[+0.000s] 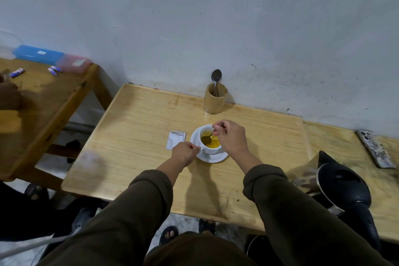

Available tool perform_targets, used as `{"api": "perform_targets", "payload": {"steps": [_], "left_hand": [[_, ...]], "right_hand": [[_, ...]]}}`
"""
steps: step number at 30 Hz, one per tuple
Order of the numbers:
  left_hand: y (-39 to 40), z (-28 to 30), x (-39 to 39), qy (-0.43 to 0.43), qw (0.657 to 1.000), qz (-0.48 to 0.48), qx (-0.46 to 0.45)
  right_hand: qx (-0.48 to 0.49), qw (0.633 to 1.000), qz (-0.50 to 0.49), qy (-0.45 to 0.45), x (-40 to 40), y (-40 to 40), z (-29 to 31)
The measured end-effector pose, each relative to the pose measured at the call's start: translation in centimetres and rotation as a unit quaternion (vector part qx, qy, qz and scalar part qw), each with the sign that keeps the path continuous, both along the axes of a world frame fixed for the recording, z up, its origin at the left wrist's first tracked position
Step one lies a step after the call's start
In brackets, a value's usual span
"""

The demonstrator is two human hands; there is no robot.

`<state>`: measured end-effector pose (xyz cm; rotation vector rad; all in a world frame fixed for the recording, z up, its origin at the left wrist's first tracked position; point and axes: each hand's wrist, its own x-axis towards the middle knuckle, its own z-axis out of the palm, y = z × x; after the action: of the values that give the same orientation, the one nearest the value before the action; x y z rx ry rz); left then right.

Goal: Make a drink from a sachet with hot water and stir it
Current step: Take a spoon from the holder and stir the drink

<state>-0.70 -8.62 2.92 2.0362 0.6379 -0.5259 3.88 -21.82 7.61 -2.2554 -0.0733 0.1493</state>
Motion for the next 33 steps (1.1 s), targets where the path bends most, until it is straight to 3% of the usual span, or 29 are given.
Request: {"api": "perform_targets", "payload": {"steps": [6,10,18,27,33], "left_hand": [[0.1,0.4,0.1,0.006,1.0,-0.005,0.007],[0.2,0.4,0.1,0.004,1.0,0.006,-0.004],[0.2,0.4,0.0,0.004,1.0,0.016,-0.015],[0.2,0.5,0.0,0.003,0.999,0.019,-0.025],[0.3,0.3,0.0,0.002,0.999,0.02,-0.032]], "right_hand": [[-0.108,0.993,0.045,-0.013,1.0,-0.5,0.3],[-0.128,0.99,0.049,-0.041,1.0,-0.5,0.1],[-0.04,0.999,0.028,-0.008,0.7,-0.1,0.1],[-0.112,0.991,0.048,-0.047,1.4,-0.5,0.2],[-0.043,0.998,0.038,-0.007,0.8,-0.3,0.1]]}}
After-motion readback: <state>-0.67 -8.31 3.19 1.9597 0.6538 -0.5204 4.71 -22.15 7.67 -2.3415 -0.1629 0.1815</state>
